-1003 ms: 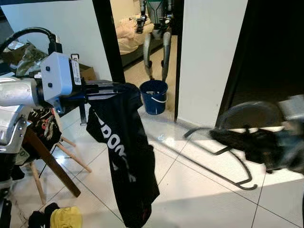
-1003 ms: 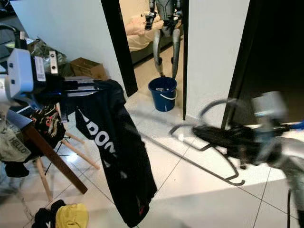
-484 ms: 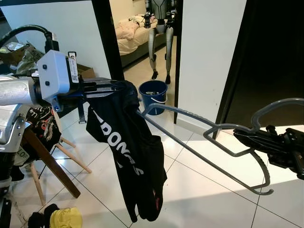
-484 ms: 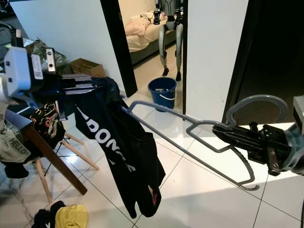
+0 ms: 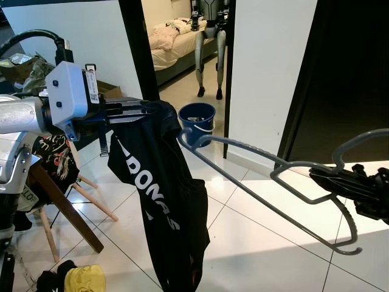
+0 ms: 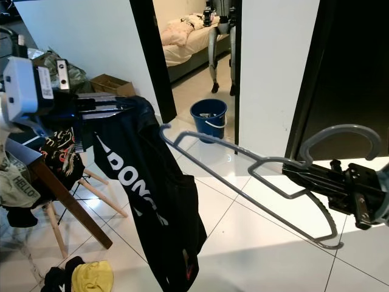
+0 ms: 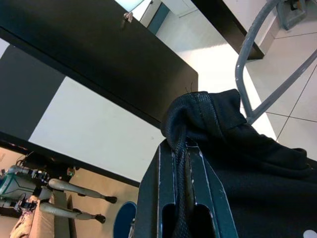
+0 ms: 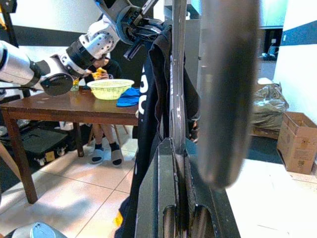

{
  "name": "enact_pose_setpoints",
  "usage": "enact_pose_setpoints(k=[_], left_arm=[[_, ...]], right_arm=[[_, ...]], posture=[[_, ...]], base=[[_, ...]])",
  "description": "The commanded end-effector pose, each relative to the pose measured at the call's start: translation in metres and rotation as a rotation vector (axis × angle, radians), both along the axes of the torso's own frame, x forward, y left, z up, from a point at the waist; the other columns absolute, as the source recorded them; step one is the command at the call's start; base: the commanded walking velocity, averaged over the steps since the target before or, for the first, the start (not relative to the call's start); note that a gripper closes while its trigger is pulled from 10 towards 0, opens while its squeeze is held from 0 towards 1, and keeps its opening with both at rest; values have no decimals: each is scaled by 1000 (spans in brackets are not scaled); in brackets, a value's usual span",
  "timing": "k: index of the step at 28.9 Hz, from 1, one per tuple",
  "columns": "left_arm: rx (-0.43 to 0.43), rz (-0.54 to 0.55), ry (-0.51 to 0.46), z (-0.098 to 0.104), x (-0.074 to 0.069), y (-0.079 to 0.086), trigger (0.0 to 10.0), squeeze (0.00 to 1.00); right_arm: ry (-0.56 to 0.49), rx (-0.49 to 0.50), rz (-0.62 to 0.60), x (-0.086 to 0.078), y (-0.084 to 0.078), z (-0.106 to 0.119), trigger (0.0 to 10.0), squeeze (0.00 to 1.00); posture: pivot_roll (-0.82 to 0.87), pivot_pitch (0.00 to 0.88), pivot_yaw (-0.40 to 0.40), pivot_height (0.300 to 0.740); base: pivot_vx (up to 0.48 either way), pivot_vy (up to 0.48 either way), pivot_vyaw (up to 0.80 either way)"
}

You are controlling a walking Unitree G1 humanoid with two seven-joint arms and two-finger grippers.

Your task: Hang hanger

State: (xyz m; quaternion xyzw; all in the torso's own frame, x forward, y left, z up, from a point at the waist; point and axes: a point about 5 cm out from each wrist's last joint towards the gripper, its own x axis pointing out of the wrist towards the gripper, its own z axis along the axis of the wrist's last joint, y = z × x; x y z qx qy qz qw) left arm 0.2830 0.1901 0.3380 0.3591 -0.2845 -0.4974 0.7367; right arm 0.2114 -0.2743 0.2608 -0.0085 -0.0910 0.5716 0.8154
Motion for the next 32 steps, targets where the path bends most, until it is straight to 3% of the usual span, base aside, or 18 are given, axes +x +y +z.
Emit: enact_pose_setpoints(k=[1, 16, 32], left_arm=[[21, 29, -44, 11, -4, 8, 10000, 0], [19, 36, -44, 11, -3, 10, 10000, 0], [12, 38, -47, 11, -2, 9, 10000, 0]], right_arm=[[-7, 6, 3, -3, -3, 3, 10000, 0], [-14, 4, 7, -7, -5, 7, 10000, 0], [-15, -17, 122, -5, 17, 8, 10000, 0]], posture=[[-34, 0, 107, 740], [-38, 0, 108, 740], [-39, 0, 109, 740]], base=[[0, 0, 0], [0, 0, 0], [0, 0, 0]])
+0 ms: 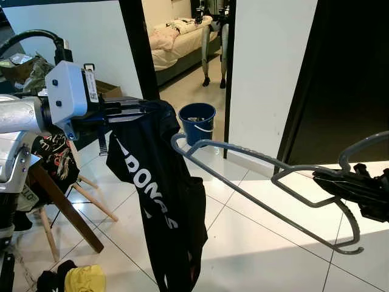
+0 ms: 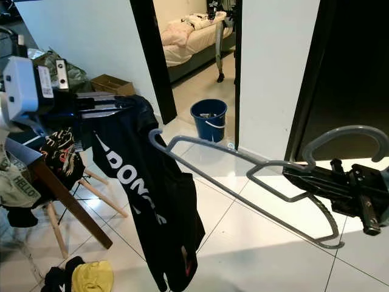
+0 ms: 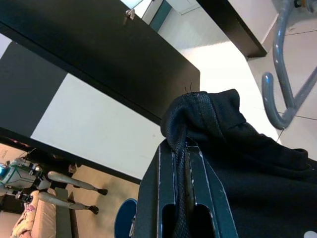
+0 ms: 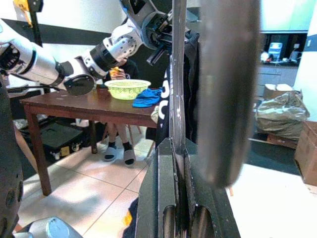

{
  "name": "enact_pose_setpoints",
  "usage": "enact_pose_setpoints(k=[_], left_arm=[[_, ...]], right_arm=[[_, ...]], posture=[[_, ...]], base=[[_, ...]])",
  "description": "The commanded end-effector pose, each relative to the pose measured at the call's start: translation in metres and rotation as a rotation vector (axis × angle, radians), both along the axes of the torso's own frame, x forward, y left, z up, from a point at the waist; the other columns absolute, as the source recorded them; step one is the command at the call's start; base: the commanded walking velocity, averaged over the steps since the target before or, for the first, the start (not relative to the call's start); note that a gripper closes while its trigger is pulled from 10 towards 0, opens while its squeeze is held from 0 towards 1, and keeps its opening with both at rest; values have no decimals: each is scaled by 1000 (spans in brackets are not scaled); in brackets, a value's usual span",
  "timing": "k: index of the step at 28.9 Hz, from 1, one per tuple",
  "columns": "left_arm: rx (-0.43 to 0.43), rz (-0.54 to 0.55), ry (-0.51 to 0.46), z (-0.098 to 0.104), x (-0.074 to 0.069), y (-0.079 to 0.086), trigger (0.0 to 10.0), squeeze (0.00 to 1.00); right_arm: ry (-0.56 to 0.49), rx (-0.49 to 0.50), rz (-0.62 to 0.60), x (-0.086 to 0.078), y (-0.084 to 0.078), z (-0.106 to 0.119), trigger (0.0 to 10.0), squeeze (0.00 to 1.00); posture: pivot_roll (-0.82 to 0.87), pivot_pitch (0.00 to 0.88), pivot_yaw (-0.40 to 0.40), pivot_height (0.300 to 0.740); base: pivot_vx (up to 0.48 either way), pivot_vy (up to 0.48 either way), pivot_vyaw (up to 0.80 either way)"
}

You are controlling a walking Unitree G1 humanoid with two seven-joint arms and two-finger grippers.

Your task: Hang hanger

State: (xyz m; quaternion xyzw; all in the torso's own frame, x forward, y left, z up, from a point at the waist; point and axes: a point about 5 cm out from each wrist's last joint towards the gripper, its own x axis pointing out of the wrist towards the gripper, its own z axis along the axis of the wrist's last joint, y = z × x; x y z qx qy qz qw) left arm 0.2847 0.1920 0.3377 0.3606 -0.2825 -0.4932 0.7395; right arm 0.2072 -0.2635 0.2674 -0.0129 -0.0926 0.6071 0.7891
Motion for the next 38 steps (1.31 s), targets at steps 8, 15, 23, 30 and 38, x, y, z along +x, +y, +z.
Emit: enact_pose_setpoints(k=[8, 15, 23, 30, 38], left_arm=[[9, 20, -48, 11, -4, 6, 10000, 0], [11, 17, -51, 12, -4, 5, 10000, 0], [12, 18, -52, 12, -5, 5, 10000, 0], [15, 16, -55, 12, -5, 6, 10000, 0], [14, 10, -53, 12, -5, 5, 10000, 0]], right_arm=[[9, 0, 31, 5, 13, -3, 10000, 0], [4, 5, 12, 8, 11, -1, 10000, 0], [-4, 8, -10, 7, 4, 1, 10000, 0], [-10, 4, -21, 7, 3, 2, 10000, 0], [-16, 3, -39, 10, 3, 1, 10000, 0]], posture=[[-38, 0, 108, 740], [-38, 0, 108, 740], [-37, 0, 104, 740], [-38, 0, 108, 740], [-38, 0, 108, 740]], base=[[0, 0, 0], [0, 0, 0], [0, 0, 0], [0, 0, 0], [0, 0, 0]])
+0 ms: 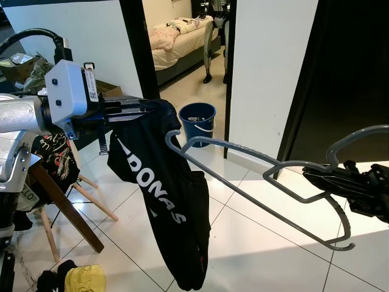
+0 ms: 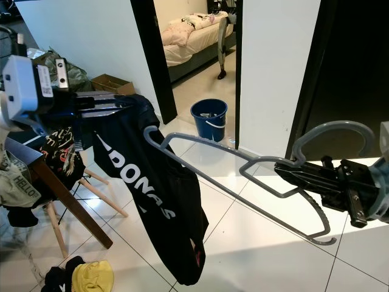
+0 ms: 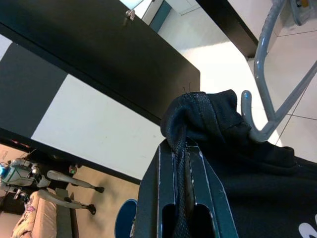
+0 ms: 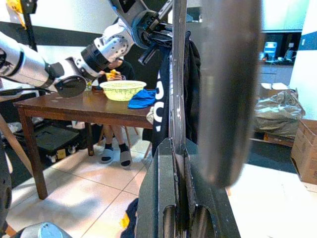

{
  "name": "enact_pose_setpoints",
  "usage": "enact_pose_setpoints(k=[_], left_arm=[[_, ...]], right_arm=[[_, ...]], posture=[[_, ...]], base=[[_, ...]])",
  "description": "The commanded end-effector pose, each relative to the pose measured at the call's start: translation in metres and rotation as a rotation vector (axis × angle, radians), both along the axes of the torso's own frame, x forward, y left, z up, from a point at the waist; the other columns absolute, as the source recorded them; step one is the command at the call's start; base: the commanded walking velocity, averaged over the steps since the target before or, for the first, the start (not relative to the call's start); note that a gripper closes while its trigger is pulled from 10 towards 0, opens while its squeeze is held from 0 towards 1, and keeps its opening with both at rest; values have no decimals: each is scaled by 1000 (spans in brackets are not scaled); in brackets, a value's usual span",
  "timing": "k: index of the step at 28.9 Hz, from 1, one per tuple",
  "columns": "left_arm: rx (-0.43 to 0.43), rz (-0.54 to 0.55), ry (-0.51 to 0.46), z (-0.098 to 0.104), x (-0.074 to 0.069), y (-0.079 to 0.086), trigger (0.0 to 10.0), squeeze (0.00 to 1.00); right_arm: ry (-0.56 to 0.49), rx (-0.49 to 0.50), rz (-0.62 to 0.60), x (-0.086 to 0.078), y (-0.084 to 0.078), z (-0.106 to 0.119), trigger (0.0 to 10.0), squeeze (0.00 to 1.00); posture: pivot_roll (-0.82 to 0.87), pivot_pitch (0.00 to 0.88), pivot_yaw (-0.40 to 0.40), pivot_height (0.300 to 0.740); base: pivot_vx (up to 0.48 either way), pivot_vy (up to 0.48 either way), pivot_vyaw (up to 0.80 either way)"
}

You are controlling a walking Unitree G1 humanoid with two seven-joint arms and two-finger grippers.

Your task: Hang hanger

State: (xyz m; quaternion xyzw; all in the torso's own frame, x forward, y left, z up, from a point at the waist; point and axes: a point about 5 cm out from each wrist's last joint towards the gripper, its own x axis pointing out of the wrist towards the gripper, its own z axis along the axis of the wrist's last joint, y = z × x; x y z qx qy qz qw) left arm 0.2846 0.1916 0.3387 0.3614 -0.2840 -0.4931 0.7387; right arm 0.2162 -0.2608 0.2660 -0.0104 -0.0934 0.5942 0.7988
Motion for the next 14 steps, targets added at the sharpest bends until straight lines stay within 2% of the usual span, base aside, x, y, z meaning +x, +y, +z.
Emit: enact_pose_setpoints(k=[1, 14], left_arm=[[14, 11, -50, 11, -5, 5, 10000, 0], [16, 6, -45, 10, -5, 5, 10000, 0]], right_arm=[[-20, -4, -7, 1, 0, 3, 10000, 0], [-49, -5, -81, 6, -6, 4, 10000, 0]], posture=[[-38, 0, 108, 740], [-38, 0, 113, 740]], base=[[0, 0, 0], [0, 0, 0]])
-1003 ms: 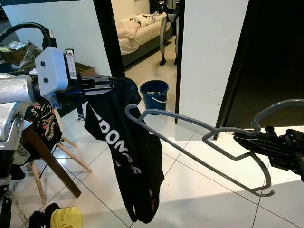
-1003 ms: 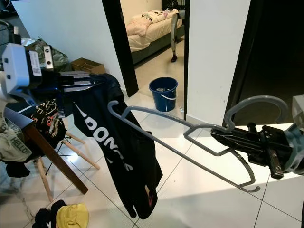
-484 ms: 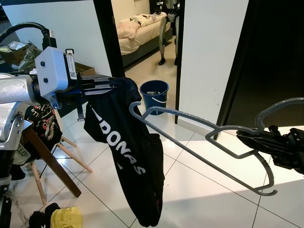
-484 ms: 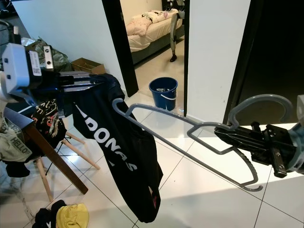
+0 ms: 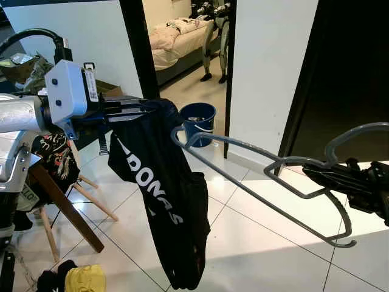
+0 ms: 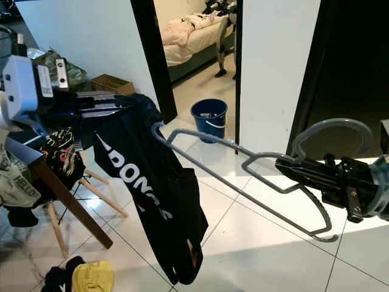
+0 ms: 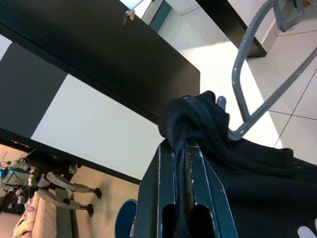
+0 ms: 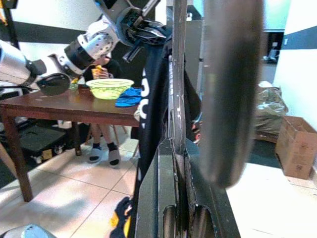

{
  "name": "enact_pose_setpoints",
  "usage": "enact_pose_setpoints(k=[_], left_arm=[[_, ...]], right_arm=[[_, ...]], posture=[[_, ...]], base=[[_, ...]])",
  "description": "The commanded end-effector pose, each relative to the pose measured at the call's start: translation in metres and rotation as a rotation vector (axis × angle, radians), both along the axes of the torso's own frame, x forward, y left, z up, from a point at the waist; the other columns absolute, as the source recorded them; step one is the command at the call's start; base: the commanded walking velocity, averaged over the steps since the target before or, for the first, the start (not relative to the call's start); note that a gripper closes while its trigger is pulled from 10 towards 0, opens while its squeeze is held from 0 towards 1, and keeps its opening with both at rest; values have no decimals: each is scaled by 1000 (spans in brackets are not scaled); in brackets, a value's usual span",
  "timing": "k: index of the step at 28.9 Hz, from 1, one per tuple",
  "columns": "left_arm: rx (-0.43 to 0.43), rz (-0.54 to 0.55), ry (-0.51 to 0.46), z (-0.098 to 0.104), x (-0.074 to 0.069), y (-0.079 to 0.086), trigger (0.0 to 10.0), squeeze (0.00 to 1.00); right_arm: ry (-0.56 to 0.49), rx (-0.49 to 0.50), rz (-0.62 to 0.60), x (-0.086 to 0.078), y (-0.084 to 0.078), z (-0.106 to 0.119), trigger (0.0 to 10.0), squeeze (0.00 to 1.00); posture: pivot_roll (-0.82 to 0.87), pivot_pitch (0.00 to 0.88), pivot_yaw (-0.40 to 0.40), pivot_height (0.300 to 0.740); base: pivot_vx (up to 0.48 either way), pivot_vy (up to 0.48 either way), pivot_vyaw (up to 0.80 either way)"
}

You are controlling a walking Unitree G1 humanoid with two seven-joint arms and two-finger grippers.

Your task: Hang hanger

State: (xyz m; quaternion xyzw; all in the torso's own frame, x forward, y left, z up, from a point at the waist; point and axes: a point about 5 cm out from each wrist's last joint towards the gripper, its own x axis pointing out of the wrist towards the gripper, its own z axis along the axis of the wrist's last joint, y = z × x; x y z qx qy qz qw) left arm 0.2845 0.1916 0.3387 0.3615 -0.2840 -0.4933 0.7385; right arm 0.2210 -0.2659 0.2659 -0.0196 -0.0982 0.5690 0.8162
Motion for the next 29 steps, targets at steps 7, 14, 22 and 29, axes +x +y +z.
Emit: enact_pose_setpoints(k=[7, 14, 22, 29], left_arm=[[17, 5, -43, 10, -5, 5, 10000, 0], [17, 5, -43, 10, -5, 5, 10000, 0], [16, 5, -45, 10, -5, 5, 10000, 0], [13, 7, -50, 11, -4, 4, 10000, 0]], right_arm=[[-52, 3, -42, 3, -3, 6, 10000, 0], [-61, 11, -46, 4, -4, 7, 10000, 0], [-44, 10, -11, 2, 1, 5, 10000, 0], [-30, 4, 28, 5, 16, -2, 10000, 0]], posture=[[-38, 0, 114, 740], [-39, 0, 114, 740], [-42, 0, 115, 740], [-40, 0, 116, 740]], base=[[0, 0, 0], [0, 0, 0], [0, 0, 0], [0, 0, 0]])
